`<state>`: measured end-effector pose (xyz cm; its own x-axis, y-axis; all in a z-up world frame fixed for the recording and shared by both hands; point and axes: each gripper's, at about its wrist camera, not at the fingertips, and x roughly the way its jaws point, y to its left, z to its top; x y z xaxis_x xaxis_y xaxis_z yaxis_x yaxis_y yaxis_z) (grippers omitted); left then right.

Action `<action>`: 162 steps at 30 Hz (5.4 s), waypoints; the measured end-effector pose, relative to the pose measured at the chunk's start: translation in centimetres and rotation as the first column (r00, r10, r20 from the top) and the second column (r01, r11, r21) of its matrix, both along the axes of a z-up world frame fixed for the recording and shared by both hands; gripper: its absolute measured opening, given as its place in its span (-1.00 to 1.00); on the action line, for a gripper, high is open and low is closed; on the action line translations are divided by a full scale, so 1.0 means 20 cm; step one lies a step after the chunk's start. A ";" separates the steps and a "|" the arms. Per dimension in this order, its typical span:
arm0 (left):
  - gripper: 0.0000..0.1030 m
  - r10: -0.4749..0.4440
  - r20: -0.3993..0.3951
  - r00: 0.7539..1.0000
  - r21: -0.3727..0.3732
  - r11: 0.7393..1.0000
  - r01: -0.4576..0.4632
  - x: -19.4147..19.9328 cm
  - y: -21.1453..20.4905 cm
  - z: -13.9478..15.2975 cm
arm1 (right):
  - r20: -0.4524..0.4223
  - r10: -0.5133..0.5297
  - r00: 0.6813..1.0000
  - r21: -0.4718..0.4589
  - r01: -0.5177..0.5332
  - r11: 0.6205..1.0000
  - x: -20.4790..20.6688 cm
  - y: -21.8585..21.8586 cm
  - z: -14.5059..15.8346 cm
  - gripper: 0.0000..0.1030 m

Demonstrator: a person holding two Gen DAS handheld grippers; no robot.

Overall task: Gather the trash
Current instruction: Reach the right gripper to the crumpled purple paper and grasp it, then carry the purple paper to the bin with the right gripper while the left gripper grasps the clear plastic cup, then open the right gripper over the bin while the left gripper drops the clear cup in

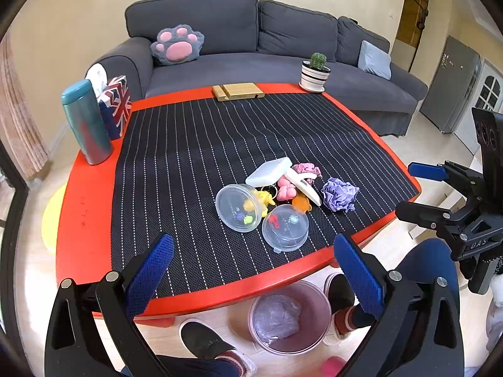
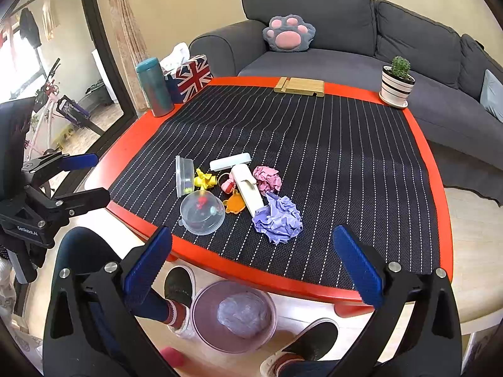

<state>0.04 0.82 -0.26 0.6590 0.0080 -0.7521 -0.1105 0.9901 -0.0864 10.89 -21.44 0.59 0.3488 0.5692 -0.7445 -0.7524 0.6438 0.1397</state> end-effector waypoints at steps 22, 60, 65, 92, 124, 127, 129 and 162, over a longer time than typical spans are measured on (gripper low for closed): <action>0.90 0.009 -0.018 1.000 -0.011 1.000 -0.009 0.02 0.02 -0.03 | -0.122 0.130 0.984 -0.214 -0.154 0.965 0.29 0.25 -0.29 0.94; 0.90 -0.036 -0.066 0.997 -0.090 0.996 0.030 0.22 0.07 -0.11 | -0.175 0.094 0.980 -0.072 -0.108 0.992 0.26 0.10 -0.20 -0.18; 0.90 -0.078 -0.096 0.992 -0.113 0.991 0.067 0.30 0.12 -0.16 | -0.182 0.090 0.979 -0.063 -0.103 0.993 0.24 0.08 -0.21 -0.18; 0.38 -0.165 -0.093 0.982 -0.268 0.954 0.135 0.49 0.25 -0.39 | -0.191 0.076 0.979 -0.059 -0.089 0.994 0.26 0.06 -0.22 -0.18; 0.25 -0.135 -0.027 0.991 -0.164 0.978 0.128 0.18 0.08 -0.16 | -0.145 0.104 0.984 -0.009 -0.106 0.994 0.07 0.02 -0.11 -0.18; 0.25 -0.141 -0.030 0.990 -0.149 0.980 0.135 0.14 0.03 -0.14 | -0.139 0.114 0.984 -0.003 -0.116 0.993 0.02 0.01 -0.09 -0.18; 0.25 -0.146 -0.032 0.989 -0.142 0.980 0.140 0.11 -0.01 -0.14 | -0.137 0.126 0.982 -0.003 -0.128 0.992 -0.02 0.00 -0.09 -0.18; 0.25 -0.221 -0.096 0.970 -0.104 0.972 0.211 -0.09 -0.25 -0.22 | -0.189 0.114 0.975 -0.021 -0.120 0.992 -0.21 -0.09 -0.22 0.78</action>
<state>-1.66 -4.24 -4.65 0.5533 -0.1986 -0.8089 0.0915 0.9798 -0.1780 6.65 -23.26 -3.83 0.1338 0.5727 -0.8088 -0.7855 0.5589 0.2658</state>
